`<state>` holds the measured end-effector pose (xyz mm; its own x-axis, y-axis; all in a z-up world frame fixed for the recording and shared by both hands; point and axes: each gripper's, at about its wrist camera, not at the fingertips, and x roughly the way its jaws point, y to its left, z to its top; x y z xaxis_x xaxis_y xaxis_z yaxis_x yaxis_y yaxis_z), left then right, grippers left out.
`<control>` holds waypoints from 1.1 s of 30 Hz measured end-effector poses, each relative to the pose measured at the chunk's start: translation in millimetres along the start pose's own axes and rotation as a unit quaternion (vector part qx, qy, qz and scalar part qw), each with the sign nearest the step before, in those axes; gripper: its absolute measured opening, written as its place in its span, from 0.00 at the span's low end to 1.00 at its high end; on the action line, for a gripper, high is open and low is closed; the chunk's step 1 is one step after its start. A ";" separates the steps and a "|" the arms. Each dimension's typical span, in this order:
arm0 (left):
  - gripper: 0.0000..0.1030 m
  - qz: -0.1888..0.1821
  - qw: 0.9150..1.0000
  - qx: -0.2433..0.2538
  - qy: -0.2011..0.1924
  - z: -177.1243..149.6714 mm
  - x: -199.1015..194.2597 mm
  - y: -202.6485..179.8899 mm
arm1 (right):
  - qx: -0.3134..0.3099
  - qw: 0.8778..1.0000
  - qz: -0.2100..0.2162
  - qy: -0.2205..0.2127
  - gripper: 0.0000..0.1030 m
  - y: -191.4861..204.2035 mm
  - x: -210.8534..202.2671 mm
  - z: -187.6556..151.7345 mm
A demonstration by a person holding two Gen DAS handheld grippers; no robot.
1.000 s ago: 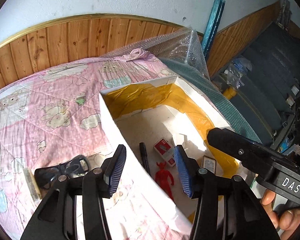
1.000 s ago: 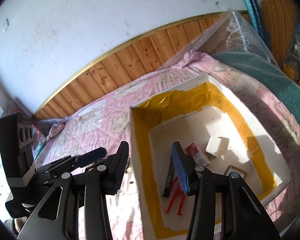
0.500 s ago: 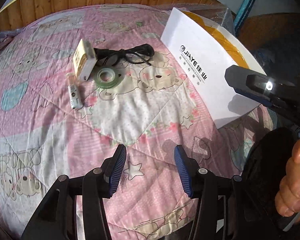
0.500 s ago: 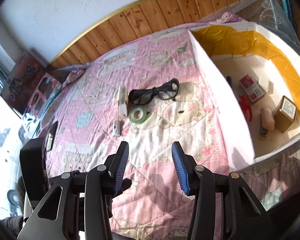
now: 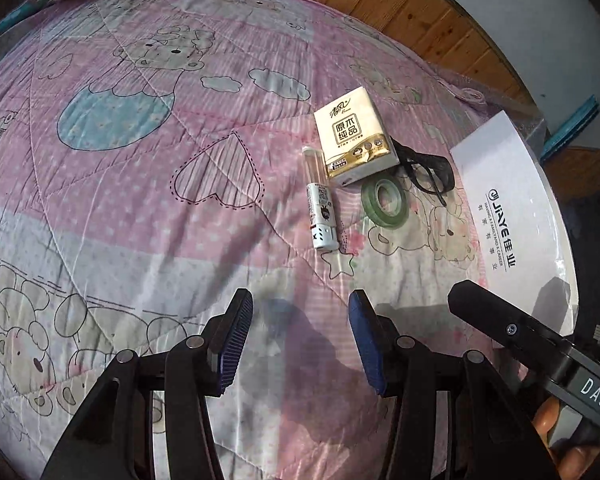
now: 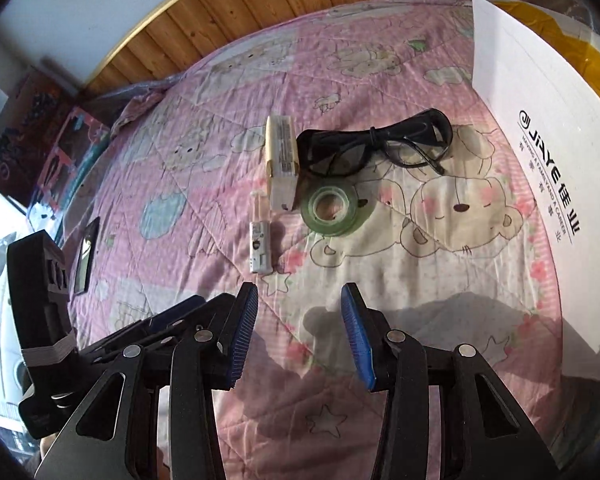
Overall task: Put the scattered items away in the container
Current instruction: 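Withdraw both tools toward the white tube and green tape roll, then grasp the white tube with the left tool while the right tool grasps the green tape roll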
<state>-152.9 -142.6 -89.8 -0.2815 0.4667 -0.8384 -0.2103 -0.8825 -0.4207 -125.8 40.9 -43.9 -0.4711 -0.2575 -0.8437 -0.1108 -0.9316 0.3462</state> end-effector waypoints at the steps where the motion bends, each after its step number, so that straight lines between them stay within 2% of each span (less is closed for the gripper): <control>1: 0.50 -0.005 1.000 0.001 -0.003 6.1 2.5 -1.3 | 0.000 1.000 -0.007 -0.001 0.40 -0.9 5.1 7.4; 4: 0.50 -0.013 1.000 0.014 -0.011 23.5 12.5 -9.3 | -0.007 1.000 -0.030 0.005 0.34 -4.3 22.5 26.3; 10: 0.48 -0.011 1.000 0.028 -0.008 45.4 43.9 -14.1 | -0.027 0.997 -0.063 0.033 0.34 -18.6 59.0 49.1; 12: 0.47 -0.003 0.999 0.041 -0.020 48.2 50.5 -15.9 | -0.036 0.996 -0.067 0.052 0.33 -23.8 72.2 50.5; 16: 0.45 0.015 0.996 0.081 -0.032 49.6 57.0 -23.1 | -0.073 0.993 -0.078 0.044 0.29 -19.7 76.3 51.5; 18: 0.39 0.039 0.992 0.110 -0.040 45.7 58.3 -28.3 | -0.092 0.990 -0.095 0.042 0.27 -14.6 77.8 49.5; 19: 0.31 0.055 0.990 0.123 -0.044 43.3 59.4 -31.0 | -0.098 0.989 -0.101 0.039 0.26 -12.9 77.8 48.9; 20: 0.29 0.065 0.988 0.132 -0.048 41.6 60.3 -32.5 | -0.100 0.989 -0.104 0.037 0.24 -12.7 77.8 48.2; 22: 0.18 0.072 0.987 0.132 -0.050 42.1 59.2 -30.2 | -0.090 0.990 -0.103 0.035 0.17 -16.4 74.9 49.2; 26: 0.18 0.068 0.990 0.113 -0.042 44.1 54.4 -22.9 | -0.071 0.993 -0.093 0.026 0.15 -16.8 56.9 45.3; 33: 0.18 0.061 0.992 0.103 -0.043 26.6 33.4 -22.5 | -0.051 0.996 -0.072 0.013 0.15 -9.1 25.9 20.2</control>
<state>-182.5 -105.6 -99.0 -0.3930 0.3683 -0.8426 -0.3542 -0.9062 -0.2309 -154.7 47.9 -60.7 -0.4336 -0.1252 -0.8924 -0.0853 -0.9801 0.1790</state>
